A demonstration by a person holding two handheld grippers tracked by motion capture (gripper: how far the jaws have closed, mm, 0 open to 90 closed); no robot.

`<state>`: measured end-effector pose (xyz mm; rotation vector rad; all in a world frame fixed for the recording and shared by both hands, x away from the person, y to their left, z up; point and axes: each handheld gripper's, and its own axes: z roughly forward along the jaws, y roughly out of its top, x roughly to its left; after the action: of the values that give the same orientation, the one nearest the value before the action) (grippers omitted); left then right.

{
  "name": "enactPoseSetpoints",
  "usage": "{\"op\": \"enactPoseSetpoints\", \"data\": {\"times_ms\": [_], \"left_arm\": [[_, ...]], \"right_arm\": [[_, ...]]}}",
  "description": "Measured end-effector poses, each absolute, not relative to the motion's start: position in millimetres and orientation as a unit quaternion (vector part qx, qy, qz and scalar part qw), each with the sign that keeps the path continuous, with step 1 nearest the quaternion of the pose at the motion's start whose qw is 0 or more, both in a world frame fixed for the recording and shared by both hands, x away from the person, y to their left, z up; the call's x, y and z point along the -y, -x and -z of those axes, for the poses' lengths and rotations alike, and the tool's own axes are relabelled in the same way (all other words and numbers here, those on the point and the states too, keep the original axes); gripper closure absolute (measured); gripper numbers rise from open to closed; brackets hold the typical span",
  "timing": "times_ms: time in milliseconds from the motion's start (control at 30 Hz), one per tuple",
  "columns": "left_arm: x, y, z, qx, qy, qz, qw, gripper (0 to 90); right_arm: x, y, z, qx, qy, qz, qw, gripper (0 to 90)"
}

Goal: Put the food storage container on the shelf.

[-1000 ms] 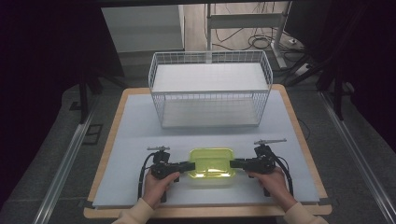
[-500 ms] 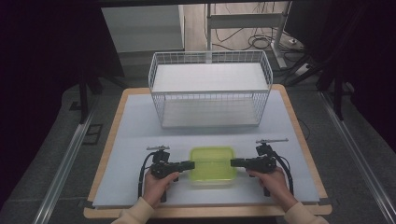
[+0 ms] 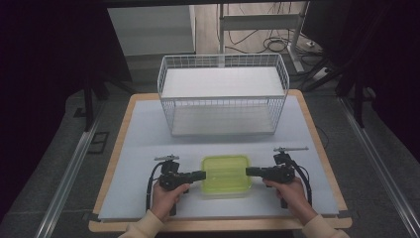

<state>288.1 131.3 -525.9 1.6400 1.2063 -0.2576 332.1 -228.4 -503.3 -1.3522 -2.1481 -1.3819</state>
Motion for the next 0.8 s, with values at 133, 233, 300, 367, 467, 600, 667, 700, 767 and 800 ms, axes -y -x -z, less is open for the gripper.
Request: {"op": "enactPoseSetpoints", "data": {"times_ms": [133, 233, 300, 367, 467, 600, 667, 700, 767, 800], "left_arm": [[-131.8, -287.1, 524.0, -0.501, -0.683, 0.106, 0.521, 80.6], [-132.3, -286.5, 522.2, -0.499, -0.683, 0.104, 0.524, 80.7], [-132.6, -286.1, 521.3, -0.498, -0.683, 0.104, 0.524, 80.6], [-132.8, -285.8, 520.6, -0.498, -0.683, 0.103, 0.524, 80.7], [-133.4, -285.6, 519.1, -0.496, -0.682, 0.102, 0.527, 80.7], [-133.7, -285.0, 517.4, -0.496, -0.683, 0.100, 0.528, 80.7], [-133.6, -284.8, 517.1, -0.495, -0.683, 0.100, 0.528, 80.6], [-133.5, -284.8, 516.9, -0.495, -0.683, 0.099, 0.528, 80.6], [-133.5, -285.0, 516.5, -0.494, -0.684, 0.098, 0.528, 80.6], [-133.7, -285.0, 516.3, -0.494, -0.684, 0.098, 0.528, 80.6]], "right_arm": [[228.4, -331.5, 502.0, 0.738, 0.462, 0.477, 0.124, 81.1], [228.4, -330.6, 499.8, 0.737, 0.461, 0.480, 0.123, 81.1], [228.6, -330.3, 498.6, 0.737, 0.459, 0.480, 0.124, 81.1], [228.4, -329.9, 498.0, 0.736, 0.459, 0.482, 0.124, 81.1], [228.6, -329.7, 497.0, 0.735, 0.459, 0.484, 0.126, 81.1], [228.5, -329.5, 495.6, 0.734, 0.457, 0.487, 0.125, 81.1], [228.5, -329.3, 495.4, 0.734, 0.456, 0.488, 0.124, 81.1], [228.6, -329.3, 495.2, 0.734, 0.456, 0.488, 0.125, 81.1], [228.6, -329.3, 495.1, 0.734, 0.455, 0.488, 0.123, 81.1], [228.6, -329.4, 495.0, 0.734, 0.455, 0.488, 0.123, 81.2]]}}
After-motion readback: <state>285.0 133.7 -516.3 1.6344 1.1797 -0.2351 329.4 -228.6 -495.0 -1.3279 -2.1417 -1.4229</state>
